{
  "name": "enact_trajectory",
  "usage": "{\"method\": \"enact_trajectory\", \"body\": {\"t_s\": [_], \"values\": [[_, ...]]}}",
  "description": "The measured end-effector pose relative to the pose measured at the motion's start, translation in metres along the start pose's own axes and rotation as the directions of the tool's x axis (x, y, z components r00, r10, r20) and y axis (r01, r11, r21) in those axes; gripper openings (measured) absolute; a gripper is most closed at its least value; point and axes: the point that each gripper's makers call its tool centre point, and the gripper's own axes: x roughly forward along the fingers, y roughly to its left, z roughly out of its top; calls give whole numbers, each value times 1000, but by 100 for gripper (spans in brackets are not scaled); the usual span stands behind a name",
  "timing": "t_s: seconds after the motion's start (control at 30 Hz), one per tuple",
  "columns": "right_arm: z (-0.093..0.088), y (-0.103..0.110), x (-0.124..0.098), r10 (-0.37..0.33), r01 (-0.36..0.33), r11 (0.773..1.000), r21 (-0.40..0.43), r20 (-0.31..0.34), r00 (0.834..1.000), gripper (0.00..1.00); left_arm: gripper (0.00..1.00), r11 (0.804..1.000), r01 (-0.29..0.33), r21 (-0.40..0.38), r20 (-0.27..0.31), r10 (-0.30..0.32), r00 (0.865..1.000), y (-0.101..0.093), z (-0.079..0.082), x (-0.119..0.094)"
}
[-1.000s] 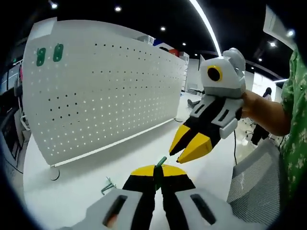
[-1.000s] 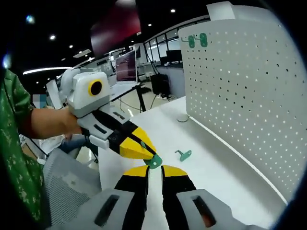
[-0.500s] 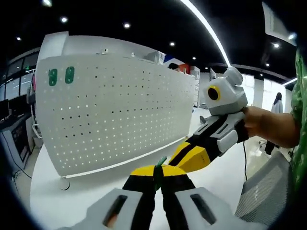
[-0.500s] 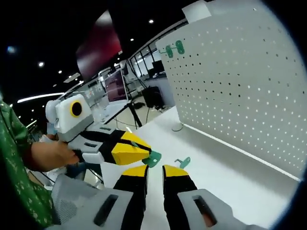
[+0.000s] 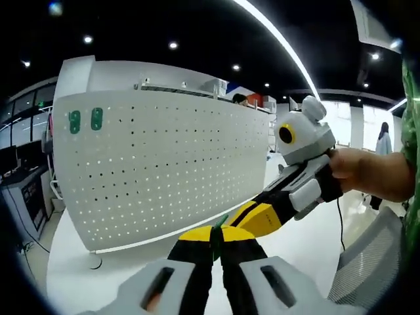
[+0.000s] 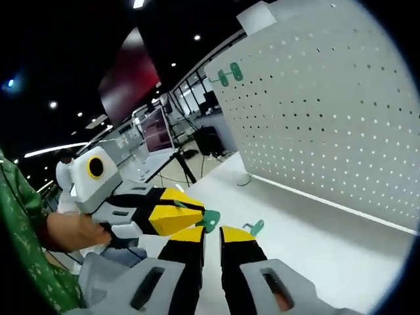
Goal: Insert the hook assembly into the mounting plate slot until the hook locks in place.
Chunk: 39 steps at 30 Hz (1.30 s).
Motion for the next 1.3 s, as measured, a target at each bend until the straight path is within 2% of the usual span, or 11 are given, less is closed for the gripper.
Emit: {"method": "enact_trajectory", "body": {"t_s": [0.23, 0.37, 0.53, 0.63, 0.7, 0.8, 0.93, 1.3], "values": [[2, 0, 0, 2, -2, 1000, 27, 6, 1000, 3, 3, 1000, -6, -2, 9, 6, 1000, 1, 0, 0], [6, 3, -1, -15, 15, 1000, -8, 6, 1000, 2, 3, 1000, -12, 27, 6, 12, 1000, 2, 0, 0], [9, 2, -1, -60, 60, 994, -87, 4, 998, 2, 3, 995, -25, 99, -5, 26, 1000, 1, 1, 0], [15, 2, -4, -64, 66, 994, -86, 25, 998, 0, 4, 986, -38, 162, -35, 45, 998, 2, -3, -1], [17, 3, -5, -62, 64, 994, -88, 23, 998, 0, 4, 985, -39, 169, -21, 44, 999, 0, -1, -1], [18, 5, -5, -71, 73, 990, -117, 23, 997, 0, 4, 979, -44, 197, -33, 51, 998, 1, -1, -1], [18, 6, -5, -105, 104, 977, -187, 6, 994, 0, 4, 957, -60, 284, -50, 77, 996, 0, -2, -1], [20, 6, -7, -89, 89, 983, -161, 7, 996, 0, 4, 948, -51, 314, -24, 62, 998, -1, 4, -1]]}}
